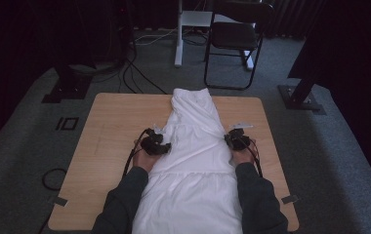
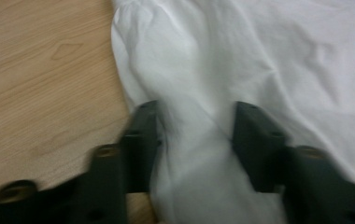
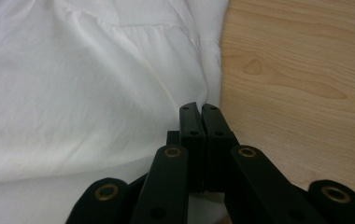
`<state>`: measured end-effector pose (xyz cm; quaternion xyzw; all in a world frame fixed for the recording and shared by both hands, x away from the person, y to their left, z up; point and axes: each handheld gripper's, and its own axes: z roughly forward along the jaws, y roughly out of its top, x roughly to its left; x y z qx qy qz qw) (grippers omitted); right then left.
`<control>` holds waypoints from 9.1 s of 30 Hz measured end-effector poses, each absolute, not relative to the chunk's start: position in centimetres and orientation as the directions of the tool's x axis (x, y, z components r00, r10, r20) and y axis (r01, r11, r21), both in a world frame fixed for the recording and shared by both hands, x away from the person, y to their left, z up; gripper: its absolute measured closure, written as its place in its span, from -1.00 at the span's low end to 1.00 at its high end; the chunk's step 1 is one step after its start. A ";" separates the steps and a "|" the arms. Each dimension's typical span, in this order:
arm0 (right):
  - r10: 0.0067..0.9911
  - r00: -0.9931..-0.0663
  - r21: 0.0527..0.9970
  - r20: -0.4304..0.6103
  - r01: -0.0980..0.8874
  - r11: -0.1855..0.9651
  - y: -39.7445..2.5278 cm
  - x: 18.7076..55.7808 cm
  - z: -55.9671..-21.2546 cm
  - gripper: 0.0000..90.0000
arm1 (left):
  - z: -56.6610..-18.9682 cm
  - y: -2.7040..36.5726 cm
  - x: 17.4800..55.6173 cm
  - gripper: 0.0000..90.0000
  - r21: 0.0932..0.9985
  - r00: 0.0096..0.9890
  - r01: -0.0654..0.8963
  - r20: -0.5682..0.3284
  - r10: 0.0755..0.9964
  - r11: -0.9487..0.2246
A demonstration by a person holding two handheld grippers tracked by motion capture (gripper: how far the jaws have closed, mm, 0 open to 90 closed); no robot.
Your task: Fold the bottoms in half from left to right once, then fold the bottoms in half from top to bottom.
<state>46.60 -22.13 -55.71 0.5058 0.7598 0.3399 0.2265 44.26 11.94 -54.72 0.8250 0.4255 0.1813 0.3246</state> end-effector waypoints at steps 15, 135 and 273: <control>0.845 -0.533 0.716 0.033 0.603 0.353 -21.9 37.1 -55.7 0.94 | -55.2 15.4 33.8 0.87 0.696 0.632 0.555 0.003 0.775 -0.456; 0.822 -0.561 0.742 0.094 0.590 0.318 -15.5 49.4 -55.6 0.65 | -53.8 10.6 45.9 -0.23 0.712 0.554 0.589 -0.011 0.832 -0.383; 0.749 -0.649 0.666 0.134 0.619 0.417 -15.1 43.0 -54.7 0.86 | -53.2 10.7 42.9 0.83 0.593 0.689 0.506 0.159 0.707 -0.626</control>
